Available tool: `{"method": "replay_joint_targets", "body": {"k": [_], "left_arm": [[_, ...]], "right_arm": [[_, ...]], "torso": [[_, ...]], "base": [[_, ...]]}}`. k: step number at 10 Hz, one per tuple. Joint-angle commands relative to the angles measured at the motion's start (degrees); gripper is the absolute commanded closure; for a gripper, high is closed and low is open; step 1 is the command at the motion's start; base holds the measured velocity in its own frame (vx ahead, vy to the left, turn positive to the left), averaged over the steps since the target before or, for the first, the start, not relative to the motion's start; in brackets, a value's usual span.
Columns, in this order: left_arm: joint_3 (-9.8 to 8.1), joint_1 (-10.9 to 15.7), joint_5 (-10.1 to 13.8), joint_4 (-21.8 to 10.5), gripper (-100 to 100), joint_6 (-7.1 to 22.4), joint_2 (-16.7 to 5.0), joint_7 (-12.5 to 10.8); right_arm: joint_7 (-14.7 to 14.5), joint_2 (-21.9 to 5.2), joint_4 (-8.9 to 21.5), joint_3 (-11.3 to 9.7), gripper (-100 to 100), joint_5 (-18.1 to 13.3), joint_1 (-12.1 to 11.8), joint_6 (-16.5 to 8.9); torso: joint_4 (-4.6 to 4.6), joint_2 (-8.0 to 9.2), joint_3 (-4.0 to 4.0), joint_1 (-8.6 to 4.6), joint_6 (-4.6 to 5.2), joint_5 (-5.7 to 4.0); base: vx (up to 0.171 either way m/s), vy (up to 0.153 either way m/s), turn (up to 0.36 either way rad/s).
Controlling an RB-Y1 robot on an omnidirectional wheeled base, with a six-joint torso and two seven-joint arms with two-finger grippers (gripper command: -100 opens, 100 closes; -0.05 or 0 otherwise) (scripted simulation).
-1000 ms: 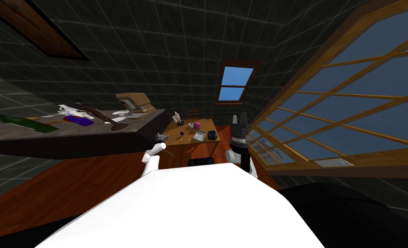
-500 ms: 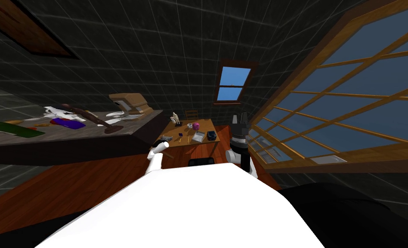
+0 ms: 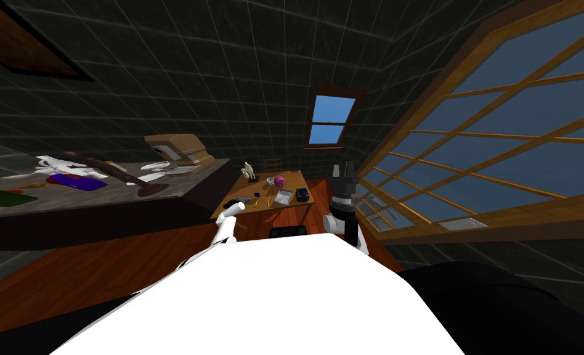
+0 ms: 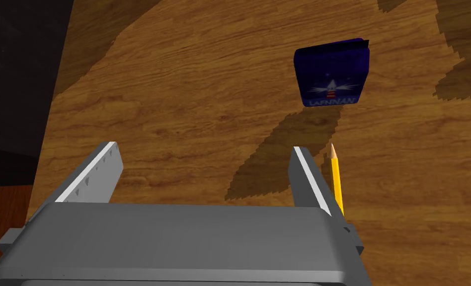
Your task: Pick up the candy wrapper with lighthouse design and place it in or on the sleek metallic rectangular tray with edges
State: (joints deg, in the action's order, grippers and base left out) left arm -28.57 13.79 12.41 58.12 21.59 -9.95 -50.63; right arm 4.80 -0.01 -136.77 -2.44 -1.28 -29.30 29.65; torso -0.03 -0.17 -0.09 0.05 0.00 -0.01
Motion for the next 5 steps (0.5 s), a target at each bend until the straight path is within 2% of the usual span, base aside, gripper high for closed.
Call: {"method": "replay_joint_targets", "body": {"k": [1,2,5], "left_arm": [[-0.11,1.82,-1.39,-2.85,-100,2.07,0.52,-2.33],[-0.11,1.82,-1.39,-2.85,-100,2.07,0.52,-2.33],[0.44,4.38,-2.35,-7.54,-100,4.28,0.43,-5.32]], "right_arm": [[0.00,0.00,0.00,0.00,0,0.00,0.00,0.00],[0.00,0.00,0.00,0.00,0,0.00,0.00,0.00],[0.00,0.00,0.00,0.00,0,0.00,0.00,0.00]], "torso": [[0.00,0.00,0.00,0.00,0.00,0.00],[-0.01,-0.05,-0.03,0.01,-0.01,0.00],[-0.01,-0.02,-0.01,-0.02,-0.01,0.00]], "base": [[0.058,0.020,-0.078],[0.045,0.018,-0.022],[0.045,0.014,-0.069]]}}
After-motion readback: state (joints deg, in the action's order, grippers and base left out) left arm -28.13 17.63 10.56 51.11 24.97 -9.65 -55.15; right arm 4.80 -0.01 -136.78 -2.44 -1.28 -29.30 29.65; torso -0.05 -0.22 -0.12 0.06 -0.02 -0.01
